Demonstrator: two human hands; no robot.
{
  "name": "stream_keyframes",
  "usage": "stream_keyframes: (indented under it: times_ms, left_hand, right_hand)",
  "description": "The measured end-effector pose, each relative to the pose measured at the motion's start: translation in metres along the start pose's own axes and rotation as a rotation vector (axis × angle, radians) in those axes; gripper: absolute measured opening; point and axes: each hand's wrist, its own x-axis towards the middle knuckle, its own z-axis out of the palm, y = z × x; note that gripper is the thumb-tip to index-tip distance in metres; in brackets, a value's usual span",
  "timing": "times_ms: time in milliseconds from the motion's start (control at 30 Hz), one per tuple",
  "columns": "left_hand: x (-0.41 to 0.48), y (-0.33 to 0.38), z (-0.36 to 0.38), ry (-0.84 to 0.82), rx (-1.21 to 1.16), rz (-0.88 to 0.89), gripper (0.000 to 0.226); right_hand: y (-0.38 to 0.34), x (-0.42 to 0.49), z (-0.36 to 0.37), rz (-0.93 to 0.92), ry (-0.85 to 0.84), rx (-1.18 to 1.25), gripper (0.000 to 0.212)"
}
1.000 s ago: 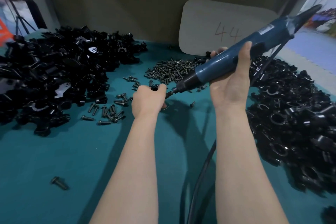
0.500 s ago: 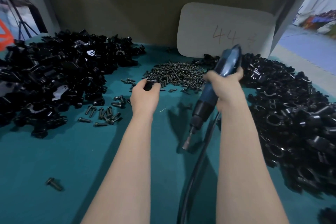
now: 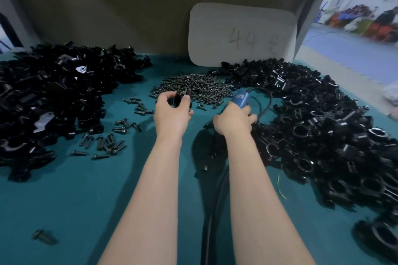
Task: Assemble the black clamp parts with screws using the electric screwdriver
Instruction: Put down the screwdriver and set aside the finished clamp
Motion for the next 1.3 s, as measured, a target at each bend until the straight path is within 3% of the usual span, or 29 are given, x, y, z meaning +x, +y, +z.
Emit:
stream_keyframes:
  times_ms: [100,267,367,533,633,733,800,933,1033,1167,1300]
  left_hand:
    - [-0.012,0.009,0.015,-0.073,0.066,0.077,0.018]
    - [-0.040,0.023,0.070,-0.275,0.163,0.231,0.018]
    - [-0.062,0.031,0.113,-0.427,0.156,0.318,0.027]
    - [-0.098,0.026,0.175,-0.569,0.268,0.412,0.034]
    - [-0.106,0.011,0.203,-0.682,0.624,0.364,0.036]
    - [-0.102,-0.001,0.214,-0.729,0.786,0.368,0.044]
    - [-0.098,-0.004,0.216,-0.717,0.803,0.401,0.048]
    - [-0.096,0.002,0.205,-0.641,0.327,0.309,0.043]
    - [-0.095,0.012,0.189,-0.543,0.190,0.277,0.033]
    - [-0.078,0.029,0.156,-0.456,-0.038,0.138,0.029]
    - [-0.048,0.038,0.096,-0.164,-0.104,0.110,0.018]
  right_hand:
    - [0.002,0.000,-0.014,-0.115,0.072,0.098,0.039]
    - [0.020,-0.015,-0.062,-0.271,0.199,0.644,0.030]
    - [0.050,-0.016,-0.091,-0.231,0.372,0.665,0.022]
    - [0.100,-0.012,-0.124,-0.096,0.608,0.597,0.033]
    - [0.119,-0.007,-0.126,-0.040,0.619,0.570,0.034]
    - [0.124,-0.004,-0.119,-0.037,0.594,0.591,0.033]
    - [0.124,-0.001,-0.116,-0.041,0.613,0.603,0.033]
    - [0.114,-0.003,-0.114,-0.078,0.685,0.629,0.032]
    - [0.099,-0.010,-0.112,-0.146,0.705,0.656,0.031]
    - [0.065,-0.016,-0.099,-0.256,0.597,0.748,0.026]
    - [0.021,-0.018,-0.063,-0.348,0.427,0.829,0.020]
